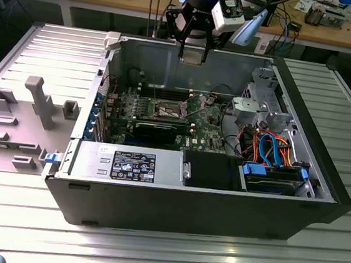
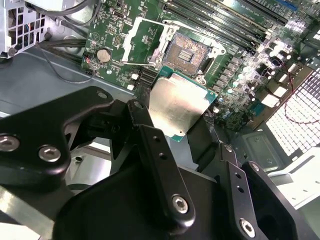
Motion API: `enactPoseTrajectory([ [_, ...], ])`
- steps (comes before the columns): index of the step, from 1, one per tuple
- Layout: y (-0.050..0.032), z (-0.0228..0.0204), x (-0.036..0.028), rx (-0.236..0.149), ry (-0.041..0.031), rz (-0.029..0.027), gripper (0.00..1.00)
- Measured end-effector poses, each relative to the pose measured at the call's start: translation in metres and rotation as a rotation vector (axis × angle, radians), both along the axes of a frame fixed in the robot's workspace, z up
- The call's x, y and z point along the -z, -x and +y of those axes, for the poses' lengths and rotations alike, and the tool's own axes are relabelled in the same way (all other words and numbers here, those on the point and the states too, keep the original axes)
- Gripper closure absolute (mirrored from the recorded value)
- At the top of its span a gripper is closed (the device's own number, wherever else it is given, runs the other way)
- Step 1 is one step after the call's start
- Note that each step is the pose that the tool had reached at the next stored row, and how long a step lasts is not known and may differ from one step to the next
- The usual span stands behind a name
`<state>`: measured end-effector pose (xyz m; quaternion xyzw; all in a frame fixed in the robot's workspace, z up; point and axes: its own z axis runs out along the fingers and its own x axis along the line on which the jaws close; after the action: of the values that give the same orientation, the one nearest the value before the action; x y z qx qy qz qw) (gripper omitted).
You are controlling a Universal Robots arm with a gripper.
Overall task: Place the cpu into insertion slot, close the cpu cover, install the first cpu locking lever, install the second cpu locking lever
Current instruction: 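Place the cpu into insertion slot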
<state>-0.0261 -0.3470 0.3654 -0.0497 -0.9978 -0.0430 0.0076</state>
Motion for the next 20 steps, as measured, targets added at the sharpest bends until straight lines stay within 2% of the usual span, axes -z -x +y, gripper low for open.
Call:
enactPoseTrajectory([
  [9, 0.0001, 0.0, 0.0, 0.001, 0.0, 0.0002, 0.46],
  [17, 0.0002, 0.0, 0.001, 0.013, 0.0002, 0.0002, 0.46],
  [20, 0.0002, 0.0, 0.0016, 0.029, 0.0, 0.0001, 0.46],
])
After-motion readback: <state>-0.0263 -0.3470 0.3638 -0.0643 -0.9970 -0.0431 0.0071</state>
